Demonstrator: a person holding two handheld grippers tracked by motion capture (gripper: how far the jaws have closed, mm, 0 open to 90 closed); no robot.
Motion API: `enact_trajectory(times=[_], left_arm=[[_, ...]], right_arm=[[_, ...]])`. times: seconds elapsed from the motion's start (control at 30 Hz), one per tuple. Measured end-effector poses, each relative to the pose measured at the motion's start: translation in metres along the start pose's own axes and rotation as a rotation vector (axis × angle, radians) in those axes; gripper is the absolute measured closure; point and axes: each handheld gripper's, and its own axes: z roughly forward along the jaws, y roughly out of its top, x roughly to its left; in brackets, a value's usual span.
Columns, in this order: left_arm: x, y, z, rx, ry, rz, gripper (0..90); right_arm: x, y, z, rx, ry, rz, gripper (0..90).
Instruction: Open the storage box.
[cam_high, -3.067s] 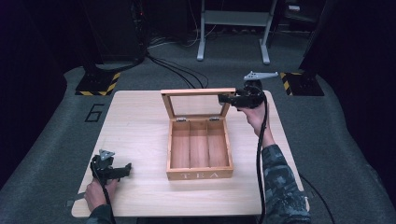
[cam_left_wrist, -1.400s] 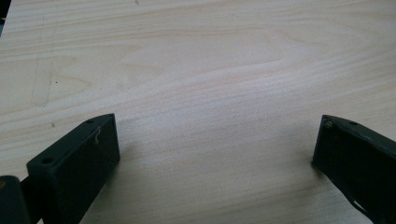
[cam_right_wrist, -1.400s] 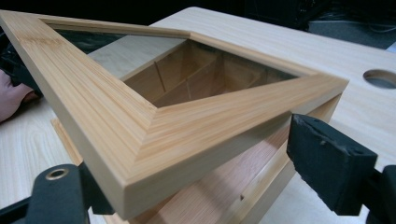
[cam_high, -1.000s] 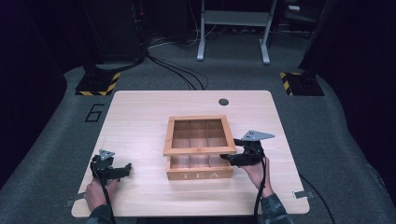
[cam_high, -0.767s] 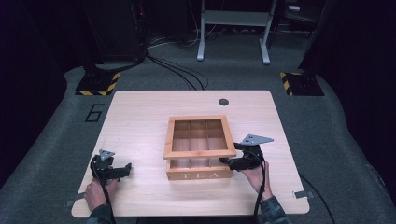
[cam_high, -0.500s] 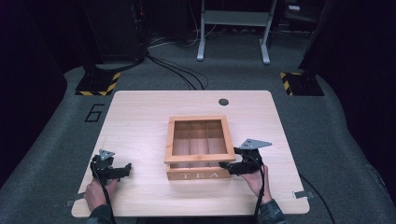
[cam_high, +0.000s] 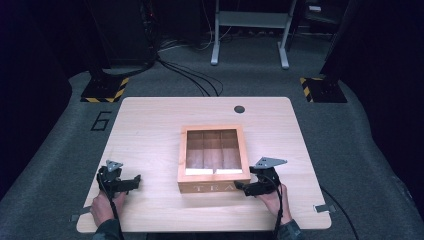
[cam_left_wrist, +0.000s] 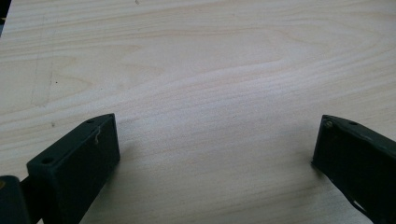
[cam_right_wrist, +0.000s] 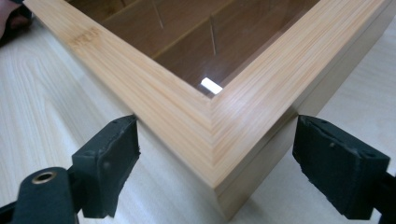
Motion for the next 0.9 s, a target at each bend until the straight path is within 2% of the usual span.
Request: enact_trajectory(times=[0.03,0.2,0.4,0.6,0.7,0.8,0.9], left_arm=[[0.000,0.000,0.000,0.000,0.000,0.000,0.3],[0.000,0.000,0.000,0.000,0.000,0.000,0.3],[0.000,0.000,0.000,0.001,0.000,0.000,0.3],[0.000,0.000,0.000,0.000,0.000,0.000,0.3],[0.000,0.000,0.000,0.000,0.000,0.000,0.3],[0.000,0.000,0.000,-0.001,0.001,0.001,0.3],[0.000,0.000,0.000,-0.001,0.001,0.001,0.3]], right_arm=[[-0.001,-0.003,0.000,-0.015,0.006,0.006,15.6],[-0.003,-0.013,-0.007,-0.025,0.010,0.022,14.8],[-0.018,-0.034,-0.027,-0.048,-0.045,0.060,14.6],[-0.044,-0.061,-0.050,-0.060,-0.152,0.130,14.5],[-0.058,-0.074,-0.062,-0.051,-0.219,0.163,14.3],[-0.070,-0.084,-0.071,-0.017,-0.302,0.179,13.9],[-0.079,-0.092,-0.075,0.000,-0.325,0.187,13.0]])
